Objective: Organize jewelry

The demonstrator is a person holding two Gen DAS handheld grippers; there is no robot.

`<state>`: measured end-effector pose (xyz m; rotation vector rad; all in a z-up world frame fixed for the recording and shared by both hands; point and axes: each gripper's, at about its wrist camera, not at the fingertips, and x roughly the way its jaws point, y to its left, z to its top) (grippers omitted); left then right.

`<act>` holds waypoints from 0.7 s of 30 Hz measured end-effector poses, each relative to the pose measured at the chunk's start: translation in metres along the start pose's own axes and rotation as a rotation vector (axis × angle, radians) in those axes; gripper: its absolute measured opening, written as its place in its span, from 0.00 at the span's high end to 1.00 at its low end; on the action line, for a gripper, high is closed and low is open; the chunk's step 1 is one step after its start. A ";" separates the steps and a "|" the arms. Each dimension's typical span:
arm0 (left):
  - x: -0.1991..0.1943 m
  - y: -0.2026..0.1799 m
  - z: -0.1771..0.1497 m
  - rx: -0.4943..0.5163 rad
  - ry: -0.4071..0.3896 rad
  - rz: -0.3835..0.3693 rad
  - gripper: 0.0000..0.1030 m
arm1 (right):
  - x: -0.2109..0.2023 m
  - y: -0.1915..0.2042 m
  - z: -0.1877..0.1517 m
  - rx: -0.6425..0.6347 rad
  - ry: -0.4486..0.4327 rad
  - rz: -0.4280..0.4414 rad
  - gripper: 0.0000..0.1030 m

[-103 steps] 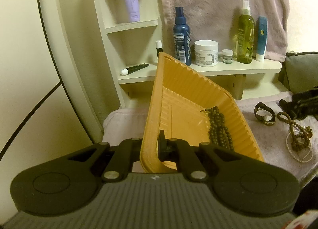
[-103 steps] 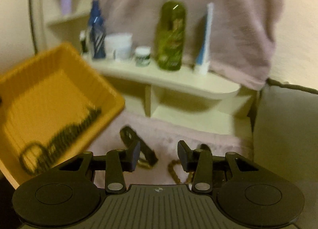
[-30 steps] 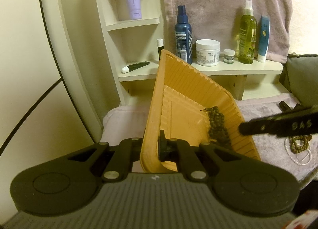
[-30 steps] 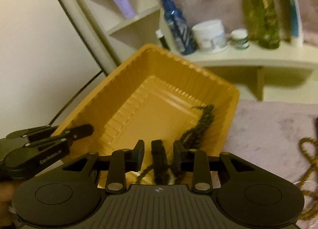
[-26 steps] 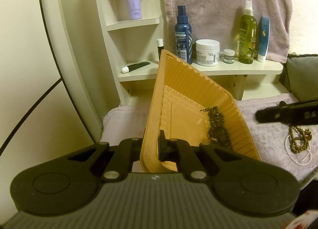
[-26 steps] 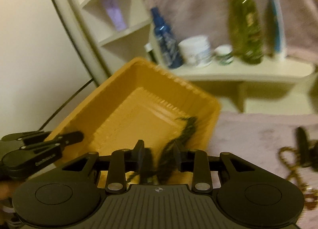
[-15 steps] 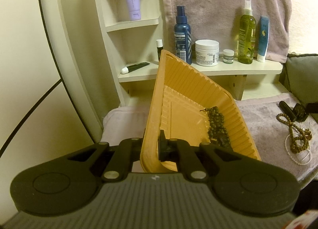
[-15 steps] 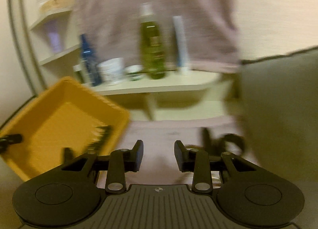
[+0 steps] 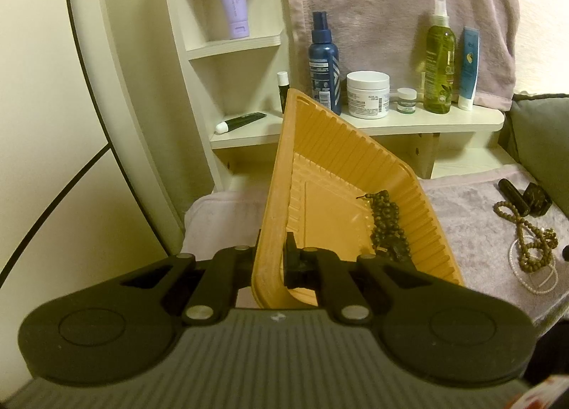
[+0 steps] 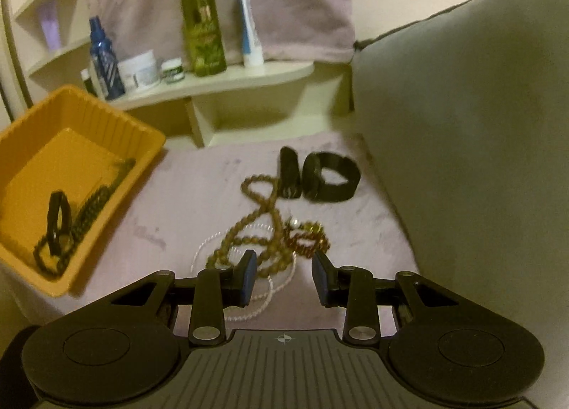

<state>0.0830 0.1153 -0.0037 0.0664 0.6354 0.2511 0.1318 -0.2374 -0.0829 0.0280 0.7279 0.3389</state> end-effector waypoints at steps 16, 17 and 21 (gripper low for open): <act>0.000 0.000 0.001 0.001 0.002 0.000 0.94 | 0.043 0.006 0.009 0.026 0.042 0.005 0.70; 0.000 0.000 0.001 0.001 0.002 0.000 0.94 | 0.044 0.007 0.009 0.022 0.041 0.006 0.71; 0.001 0.001 0.001 -0.001 0.002 0.001 0.94 | 0.048 0.008 0.012 0.005 0.044 -0.001 0.83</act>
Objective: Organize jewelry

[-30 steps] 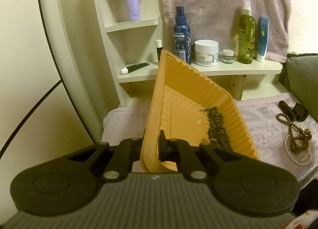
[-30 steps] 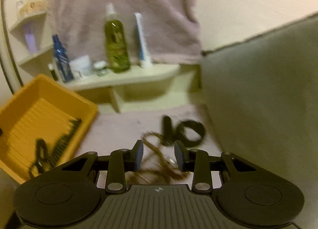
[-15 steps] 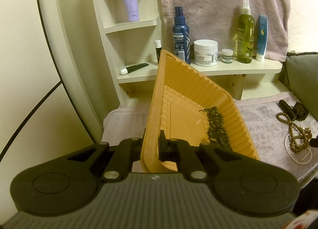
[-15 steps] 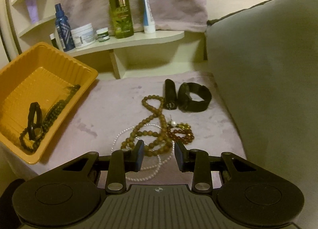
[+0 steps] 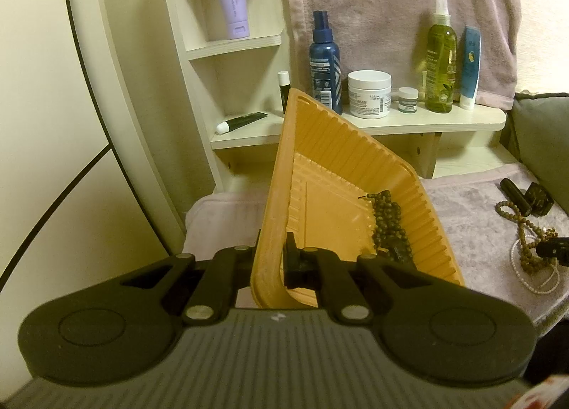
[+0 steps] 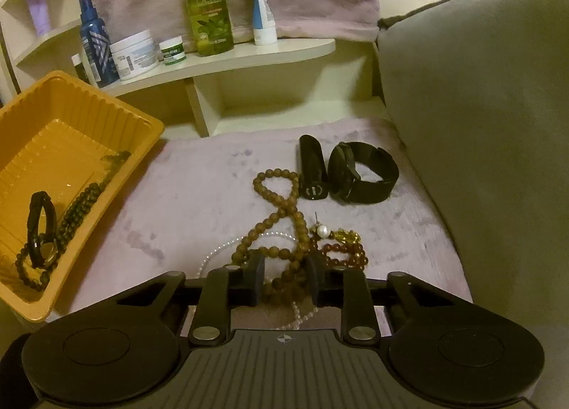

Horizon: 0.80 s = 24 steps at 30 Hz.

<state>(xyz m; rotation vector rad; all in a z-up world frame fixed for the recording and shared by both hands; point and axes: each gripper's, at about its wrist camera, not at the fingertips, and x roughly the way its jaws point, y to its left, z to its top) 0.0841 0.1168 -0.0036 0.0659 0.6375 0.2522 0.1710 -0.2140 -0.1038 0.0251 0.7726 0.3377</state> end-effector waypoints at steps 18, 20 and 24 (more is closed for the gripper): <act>0.000 0.000 0.000 0.001 -0.001 0.001 0.94 | -0.052 0.019 0.040 -0.051 -0.137 0.062 0.95; 0.000 0.001 0.000 0.000 -0.002 0.002 0.94 | -0.059 0.022 0.047 -0.062 -0.160 0.072 0.95; 0.001 0.000 0.000 -0.001 -0.003 0.002 0.94 | -0.073 0.027 0.065 -0.082 -0.210 0.093 0.95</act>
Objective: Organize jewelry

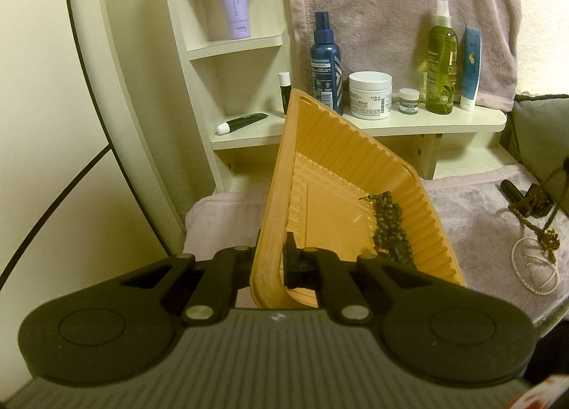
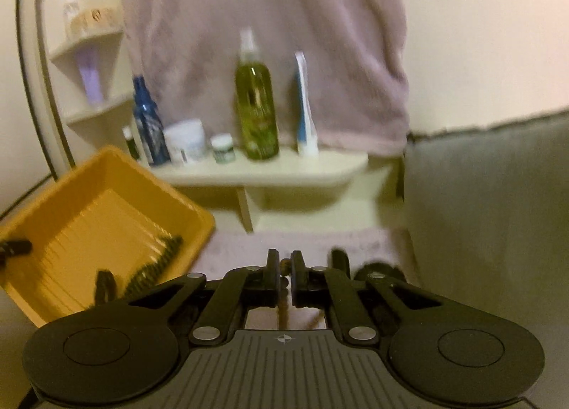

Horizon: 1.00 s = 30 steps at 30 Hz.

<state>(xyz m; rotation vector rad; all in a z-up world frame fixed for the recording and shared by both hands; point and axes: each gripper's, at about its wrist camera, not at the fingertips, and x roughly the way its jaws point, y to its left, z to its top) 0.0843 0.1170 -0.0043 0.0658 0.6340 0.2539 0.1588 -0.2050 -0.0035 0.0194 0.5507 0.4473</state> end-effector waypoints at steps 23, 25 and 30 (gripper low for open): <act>0.000 0.003 -0.001 -0.021 -0.003 -0.010 0.94 | -0.018 0.072 0.102 -0.098 -0.192 0.268 0.95; 0.000 0.003 -0.001 -0.022 -0.003 -0.011 0.94 | -0.014 0.086 0.109 -0.104 -0.196 0.313 0.95; 0.001 0.004 -0.001 -0.025 -0.003 -0.013 0.94 | 0.011 0.120 0.112 -0.128 -0.153 0.392 0.95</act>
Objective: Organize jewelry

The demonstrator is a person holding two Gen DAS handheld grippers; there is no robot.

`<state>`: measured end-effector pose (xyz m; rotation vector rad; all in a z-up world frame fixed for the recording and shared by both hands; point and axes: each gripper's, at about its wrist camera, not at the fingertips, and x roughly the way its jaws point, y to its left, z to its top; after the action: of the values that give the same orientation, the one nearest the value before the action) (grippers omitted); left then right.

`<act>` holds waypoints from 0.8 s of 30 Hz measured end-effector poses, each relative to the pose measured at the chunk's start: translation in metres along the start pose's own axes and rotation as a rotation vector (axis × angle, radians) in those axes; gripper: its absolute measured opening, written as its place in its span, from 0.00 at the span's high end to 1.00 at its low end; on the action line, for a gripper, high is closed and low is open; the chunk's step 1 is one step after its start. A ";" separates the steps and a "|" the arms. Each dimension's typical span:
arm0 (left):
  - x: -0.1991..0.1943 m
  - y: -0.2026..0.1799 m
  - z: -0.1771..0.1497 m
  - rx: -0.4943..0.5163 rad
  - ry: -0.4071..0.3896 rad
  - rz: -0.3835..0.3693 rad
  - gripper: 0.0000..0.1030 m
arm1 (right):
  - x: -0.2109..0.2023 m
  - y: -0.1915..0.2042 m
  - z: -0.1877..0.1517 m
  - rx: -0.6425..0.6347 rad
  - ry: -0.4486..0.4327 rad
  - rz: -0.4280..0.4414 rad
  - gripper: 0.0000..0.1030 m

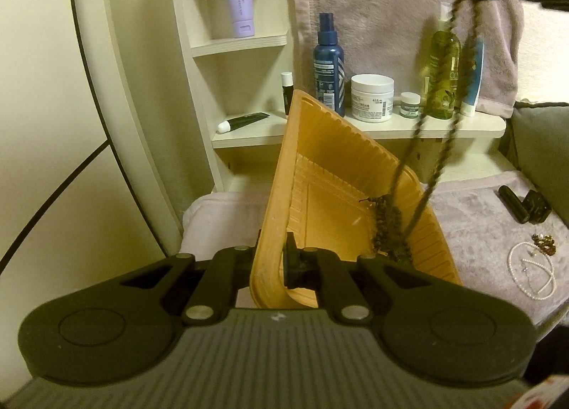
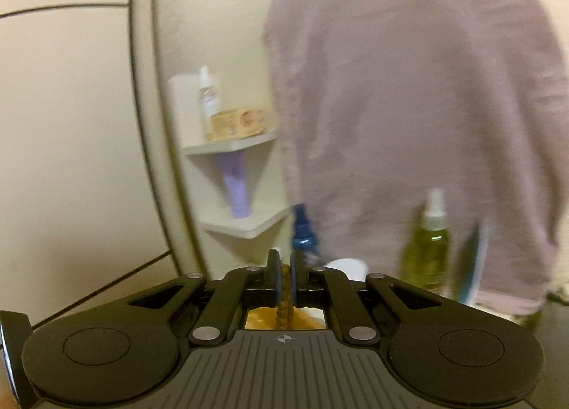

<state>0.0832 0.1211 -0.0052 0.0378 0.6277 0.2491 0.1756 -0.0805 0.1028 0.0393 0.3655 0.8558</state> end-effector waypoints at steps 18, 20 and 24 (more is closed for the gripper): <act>0.001 0.002 -0.001 -0.012 0.003 -0.003 0.94 | 0.082 -0.013 -0.098 0.155 0.369 0.137 0.95; 0.001 0.003 -0.001 -0.014 0.004 -0.004 0.94 | 0.078 -0.011 -0.098 0.139 0.362 0.136 0.93; 0.001 0.003 -0.001 -0.015 0.003 -0.004 0.94 | 0.061 -0.019 -0.093 0.158 0.305 0.101 0.71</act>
<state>0.0826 0.1240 -0.0061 0.0221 0.6293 0.2499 0.1956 -0.0579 -0.0058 0.0742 0.7224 0.9333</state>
